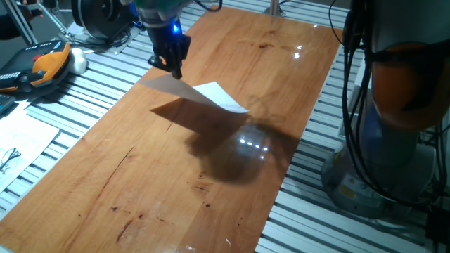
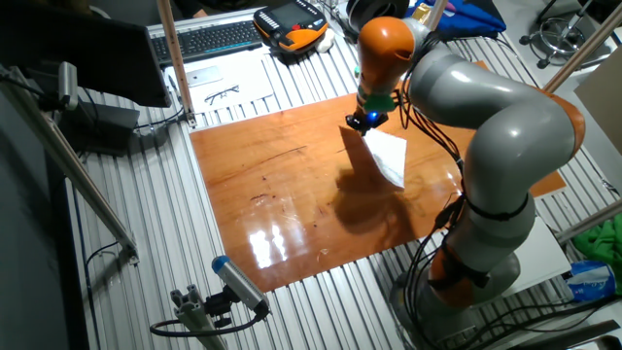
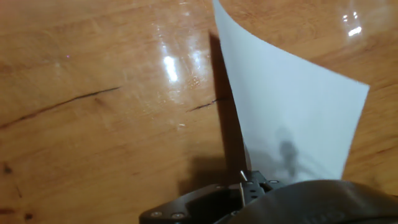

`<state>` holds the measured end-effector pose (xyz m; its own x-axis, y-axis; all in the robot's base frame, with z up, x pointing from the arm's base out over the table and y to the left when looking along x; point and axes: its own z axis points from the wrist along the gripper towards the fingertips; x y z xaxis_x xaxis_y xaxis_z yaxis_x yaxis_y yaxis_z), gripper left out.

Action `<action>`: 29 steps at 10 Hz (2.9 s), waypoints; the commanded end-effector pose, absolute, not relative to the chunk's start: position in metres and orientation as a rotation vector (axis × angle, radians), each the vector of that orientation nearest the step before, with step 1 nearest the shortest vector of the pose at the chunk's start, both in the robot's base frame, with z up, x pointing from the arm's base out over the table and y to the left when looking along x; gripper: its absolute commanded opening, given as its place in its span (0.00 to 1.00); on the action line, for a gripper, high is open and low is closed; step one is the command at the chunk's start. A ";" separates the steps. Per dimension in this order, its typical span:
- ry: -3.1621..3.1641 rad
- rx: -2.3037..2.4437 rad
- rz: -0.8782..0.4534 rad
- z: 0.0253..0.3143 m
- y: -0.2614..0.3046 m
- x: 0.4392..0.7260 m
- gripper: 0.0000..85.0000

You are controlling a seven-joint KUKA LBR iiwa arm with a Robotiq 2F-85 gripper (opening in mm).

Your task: Flip over and spread out the paper that is laid flat on the table

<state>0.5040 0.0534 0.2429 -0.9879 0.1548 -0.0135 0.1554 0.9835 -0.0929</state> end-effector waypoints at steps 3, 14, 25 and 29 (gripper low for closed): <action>3.124 0.160 -0.170 0.285 0.055 0.506 0.00; 3.105 -0.132 -0.019 0.354 0.051 0.496 0.00; 3.177 -0.086 -0.001 0.360 0.049 0.492 0.00; 3.176 -0.078 -0.033 0.395 0.045 0.475 0.00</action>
<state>0.4747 0.0448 0.3962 -0.9981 -0.0535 0.0289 -0.0539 0.9985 -0.0136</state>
